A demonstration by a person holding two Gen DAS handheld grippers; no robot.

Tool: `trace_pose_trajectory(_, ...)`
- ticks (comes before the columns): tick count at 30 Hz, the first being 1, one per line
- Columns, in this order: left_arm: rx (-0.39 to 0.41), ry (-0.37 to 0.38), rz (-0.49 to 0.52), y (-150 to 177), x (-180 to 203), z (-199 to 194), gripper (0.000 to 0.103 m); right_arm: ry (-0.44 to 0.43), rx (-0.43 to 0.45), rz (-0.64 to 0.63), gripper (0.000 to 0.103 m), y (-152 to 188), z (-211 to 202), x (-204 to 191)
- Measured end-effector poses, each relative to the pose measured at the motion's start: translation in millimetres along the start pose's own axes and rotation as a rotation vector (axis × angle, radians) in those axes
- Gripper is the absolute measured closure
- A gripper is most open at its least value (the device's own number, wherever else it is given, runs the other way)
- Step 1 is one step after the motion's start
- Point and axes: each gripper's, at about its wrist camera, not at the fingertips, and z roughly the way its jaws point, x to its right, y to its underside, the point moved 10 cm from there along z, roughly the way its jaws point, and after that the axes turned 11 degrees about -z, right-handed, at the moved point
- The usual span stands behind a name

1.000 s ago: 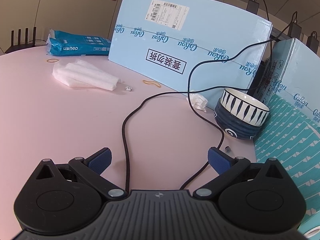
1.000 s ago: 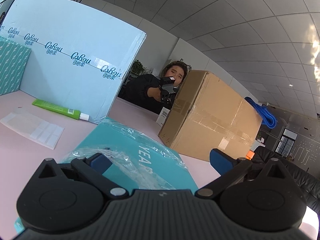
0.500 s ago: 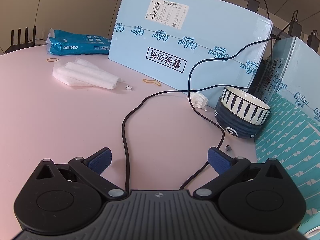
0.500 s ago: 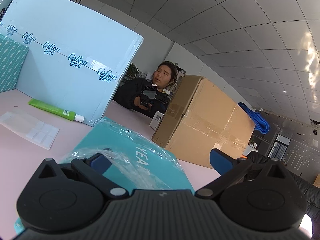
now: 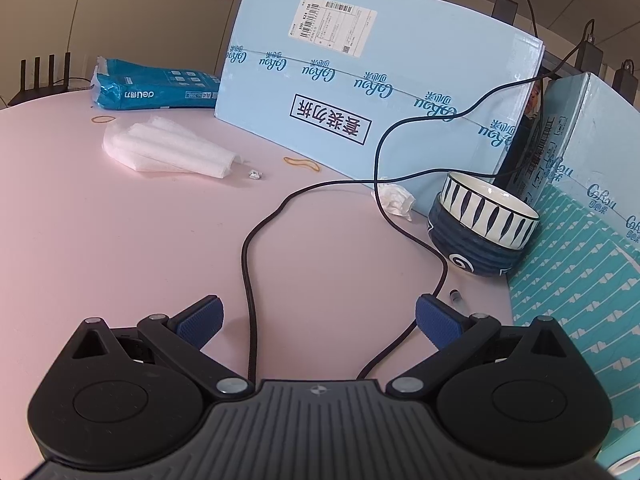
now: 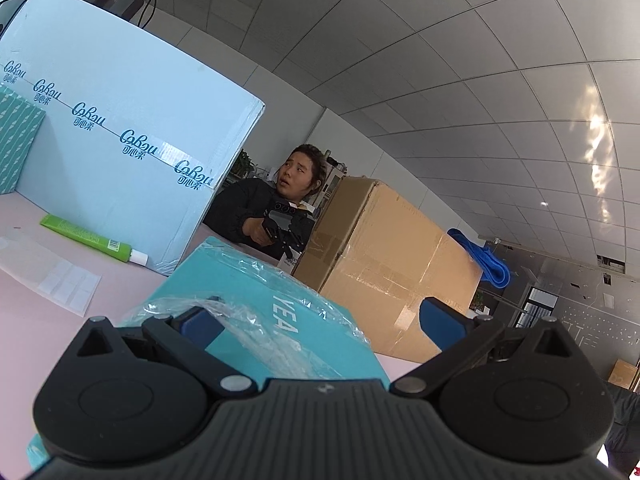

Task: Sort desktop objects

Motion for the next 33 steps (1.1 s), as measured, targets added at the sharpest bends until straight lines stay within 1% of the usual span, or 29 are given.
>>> trace_pose_trajectory(8, -0.004, 0.007, -0.003, 0, 1, 1, 0.0, 0.033, 0.045, -0.03, 0.0, -7, -9, 1)
trace_pose_trajectory(16, -0.007, 0.019, -0.002, 0, 2, 1, 0.0, 0.035, 0.044, -0.033, 0.0, -11, -13, 1)
trace_pose_trajectory(29, -0.01, 0.025, -0.004, 0, 2, 1, 0.0, -0.003, 0.026, -0.003, 0.0, -25, -29, -15)
trace_pose_trajectory(33, -0.011, 0.028, -0.005, 0, 3, 1, 0.0, -0.013, 0.036, 0.003, 0.0, -31, -36, -20)
